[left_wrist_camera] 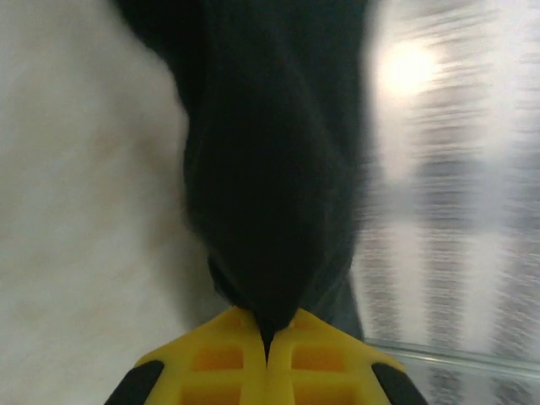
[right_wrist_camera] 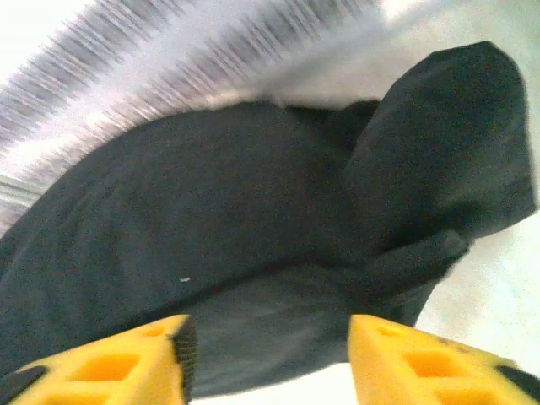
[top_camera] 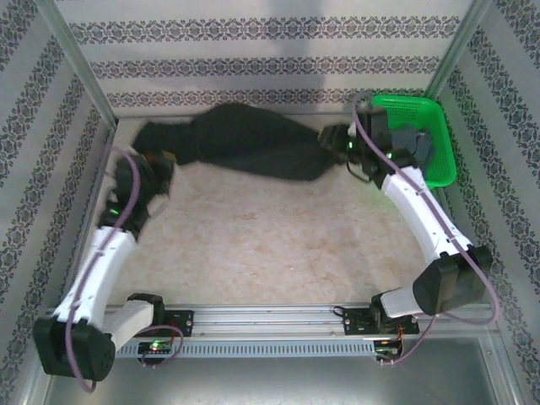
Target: Fold and stack the t-shirts
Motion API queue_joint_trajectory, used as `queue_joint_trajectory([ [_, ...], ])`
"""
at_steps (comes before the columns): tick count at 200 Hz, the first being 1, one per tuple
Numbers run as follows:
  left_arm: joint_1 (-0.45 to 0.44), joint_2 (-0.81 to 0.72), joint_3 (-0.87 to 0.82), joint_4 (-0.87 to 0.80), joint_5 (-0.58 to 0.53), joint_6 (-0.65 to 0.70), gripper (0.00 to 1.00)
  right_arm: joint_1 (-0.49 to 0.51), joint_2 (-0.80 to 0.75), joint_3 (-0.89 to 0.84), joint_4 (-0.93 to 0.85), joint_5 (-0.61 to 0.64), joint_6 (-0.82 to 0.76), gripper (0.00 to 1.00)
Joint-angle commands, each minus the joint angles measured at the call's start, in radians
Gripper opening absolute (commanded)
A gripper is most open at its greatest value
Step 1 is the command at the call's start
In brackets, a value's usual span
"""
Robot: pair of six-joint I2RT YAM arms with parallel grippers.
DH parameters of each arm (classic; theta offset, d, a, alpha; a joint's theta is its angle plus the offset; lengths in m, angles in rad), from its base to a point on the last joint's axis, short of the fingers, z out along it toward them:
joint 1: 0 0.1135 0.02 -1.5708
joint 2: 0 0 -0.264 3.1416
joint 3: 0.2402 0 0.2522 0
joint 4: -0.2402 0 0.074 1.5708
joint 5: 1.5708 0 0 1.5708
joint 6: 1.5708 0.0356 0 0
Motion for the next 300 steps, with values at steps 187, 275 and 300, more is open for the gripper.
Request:
queue_joint_trajectory([
  [187, -0.188, -0.032, -0.339, 0.15, 0.098, -0.123, 0.0, -0.083, 0.02, -0.392, -0.087, -0.04, 0.563, 0.49],
  [275, -0.188, -0.008, -0.33, 0.184, 0.113, -0.116, 0.0, -0.081, 0.106, -0.354, -0.153, -0.057, 0.7, 0.37],
  [300, -0.189, -0.006, -0.33, 0.187, 0.114, -0.115, 0.0, -0.096, 0.114, -0.361, -0.171, -0.043, 0.701, 0.36],
])
